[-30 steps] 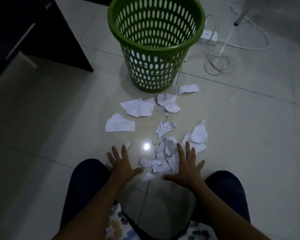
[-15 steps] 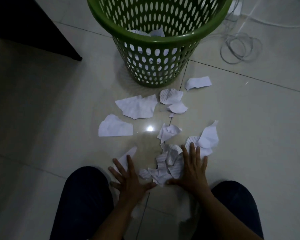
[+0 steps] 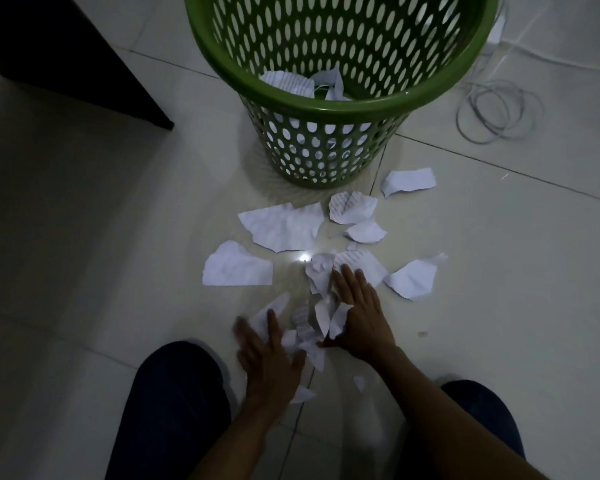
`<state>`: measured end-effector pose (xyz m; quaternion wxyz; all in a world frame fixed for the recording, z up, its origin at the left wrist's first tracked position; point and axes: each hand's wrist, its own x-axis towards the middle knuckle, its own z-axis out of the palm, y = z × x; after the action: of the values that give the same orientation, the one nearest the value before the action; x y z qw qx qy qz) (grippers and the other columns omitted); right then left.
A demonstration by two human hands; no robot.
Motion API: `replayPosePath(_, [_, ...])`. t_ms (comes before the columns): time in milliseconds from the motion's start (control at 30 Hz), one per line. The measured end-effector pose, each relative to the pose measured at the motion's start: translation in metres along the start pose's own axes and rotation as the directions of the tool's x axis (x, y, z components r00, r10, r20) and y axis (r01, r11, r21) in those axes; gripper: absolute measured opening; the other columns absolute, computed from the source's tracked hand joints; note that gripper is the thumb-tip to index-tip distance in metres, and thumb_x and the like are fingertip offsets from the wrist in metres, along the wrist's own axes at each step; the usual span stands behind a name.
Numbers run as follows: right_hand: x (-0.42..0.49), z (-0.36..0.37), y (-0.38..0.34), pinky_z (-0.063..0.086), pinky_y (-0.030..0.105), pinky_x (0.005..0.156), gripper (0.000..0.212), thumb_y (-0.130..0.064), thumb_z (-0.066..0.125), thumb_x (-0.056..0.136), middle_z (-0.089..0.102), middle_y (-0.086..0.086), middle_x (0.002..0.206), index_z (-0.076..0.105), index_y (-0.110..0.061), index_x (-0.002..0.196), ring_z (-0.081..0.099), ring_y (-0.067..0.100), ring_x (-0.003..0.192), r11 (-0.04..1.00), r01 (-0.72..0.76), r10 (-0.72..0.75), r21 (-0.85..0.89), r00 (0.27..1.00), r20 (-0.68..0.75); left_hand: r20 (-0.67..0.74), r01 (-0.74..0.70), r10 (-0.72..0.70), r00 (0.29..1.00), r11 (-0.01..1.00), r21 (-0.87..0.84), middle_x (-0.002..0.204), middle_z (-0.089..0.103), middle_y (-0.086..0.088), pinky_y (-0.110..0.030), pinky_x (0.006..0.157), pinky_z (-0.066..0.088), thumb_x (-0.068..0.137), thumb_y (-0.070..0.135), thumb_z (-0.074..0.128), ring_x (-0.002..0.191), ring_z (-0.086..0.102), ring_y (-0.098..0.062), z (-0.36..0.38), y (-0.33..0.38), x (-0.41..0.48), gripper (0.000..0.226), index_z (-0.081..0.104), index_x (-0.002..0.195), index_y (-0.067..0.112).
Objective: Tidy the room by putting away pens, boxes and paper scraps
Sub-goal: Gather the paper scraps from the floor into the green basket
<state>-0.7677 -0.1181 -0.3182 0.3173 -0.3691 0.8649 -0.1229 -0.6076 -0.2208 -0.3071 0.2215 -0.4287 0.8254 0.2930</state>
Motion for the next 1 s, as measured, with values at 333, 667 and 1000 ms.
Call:
replayPosePath(333, [-0.039,-0.02,0.012,0.01,0.045,0.121,0.142,-0.078,0.069,0.05,-0.009,0.007,0.16,-0.011,-0.018,0.151,-0.003,0.025,0.148,0.989,-0.122,0.121,-0.082,0.992,-0.02,-0.085,-0.221,0.234,0.968,0.965,0.139,0.152,0.025,-0.011,-0.046,0.108,0.029,0.081,0.04,0.06,0.136,0.029,-0.032,-0.04,0.009,0.019,0.081,0.023,0.149,0.017])
replayPosePath(667, [-0.063,-0.008,0.025,-0.016,0.044,0.115,0.158,-0.077,0.074,0.041,-0.039,0.006,0.15,-0.031,-0.022,0.144,-0.034,0.029,0.14,0.958,0.035,0.021,-0.286,0.982,0.189,0.169,-0.297,0.253,0.953,0.893,0.339,0.159,-0.009,-0.018,-0.064,0.106,0.024,0.038,0.096,0.035,0.144,-0.008,-0.042,0.004,-0.035,-0.003,0.147,-0.006,0.152,0.014])
replayPosePath(1000, [-0.015,-0.031,0.014,0.002,0.044,0.117,0.155,-0.064,0.084,0.043,-0.03,0.005,0.155,-0.022,-0.023,0.149,-0.014,0.032,0.146,0.967,0.026,0.008,-0.253,0.991,0.133,0.094,-0.326,0.312,0.945,0.913,0.245,0.159,-0.004,-0.01,-0.058,0.112,0.01,0.035,0.087,0.064,0.143,-0.004,-0.032,-0.023,-0.017,0.036,0.15,-0.008,0.151,0.023])
